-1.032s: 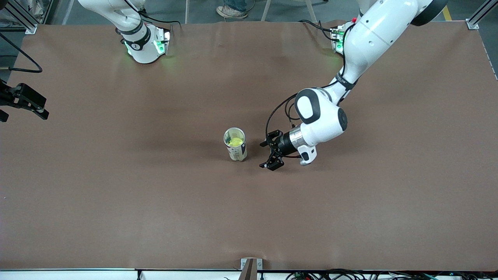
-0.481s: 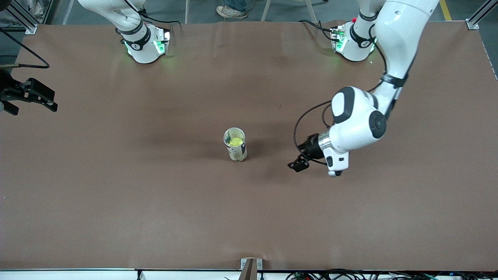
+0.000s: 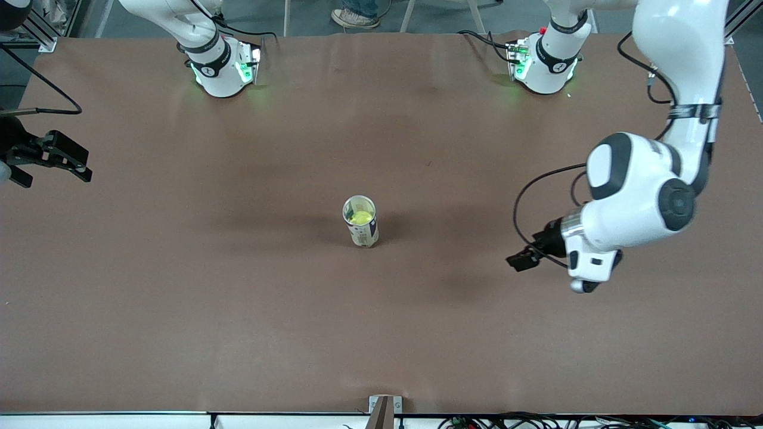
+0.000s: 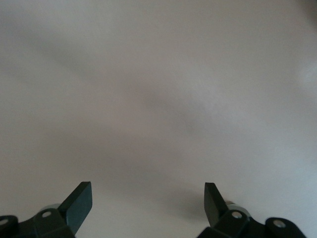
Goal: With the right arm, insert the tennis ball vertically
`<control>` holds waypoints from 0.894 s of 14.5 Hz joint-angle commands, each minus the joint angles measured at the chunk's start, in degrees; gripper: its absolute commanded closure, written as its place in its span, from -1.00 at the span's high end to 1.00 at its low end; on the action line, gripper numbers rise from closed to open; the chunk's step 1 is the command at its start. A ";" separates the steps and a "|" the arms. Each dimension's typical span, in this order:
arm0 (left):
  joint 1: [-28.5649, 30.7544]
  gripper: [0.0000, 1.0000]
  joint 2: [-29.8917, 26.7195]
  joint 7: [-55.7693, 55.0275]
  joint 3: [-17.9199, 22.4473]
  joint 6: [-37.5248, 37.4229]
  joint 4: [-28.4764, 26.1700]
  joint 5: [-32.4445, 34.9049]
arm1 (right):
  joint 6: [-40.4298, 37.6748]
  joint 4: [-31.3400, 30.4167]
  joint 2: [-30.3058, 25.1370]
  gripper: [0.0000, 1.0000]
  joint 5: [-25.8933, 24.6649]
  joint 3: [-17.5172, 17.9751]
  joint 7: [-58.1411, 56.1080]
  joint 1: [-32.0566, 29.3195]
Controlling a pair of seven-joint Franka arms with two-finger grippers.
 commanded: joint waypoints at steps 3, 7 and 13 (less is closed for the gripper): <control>4.35 1.00 -5.48 15.26 -0.05 -5.71 0.11 6.51 | 1.73 -2.28 -0.57 1.00 0.22 0.02 0.40 0.21; 5.67 1.00 -6.89 24.58 -0.05 -15.45 5.11 11.41 | 1.21 -2.19 -0.57 1.00 0.22 -0.15 0.40 -0.31; 1.82 1.00 -11.63 37.67 5.11 -20.93 7.32 12.49 | 1.21 -2.19 -0.48 1.00 0.22 -0.24 0.31 -0.31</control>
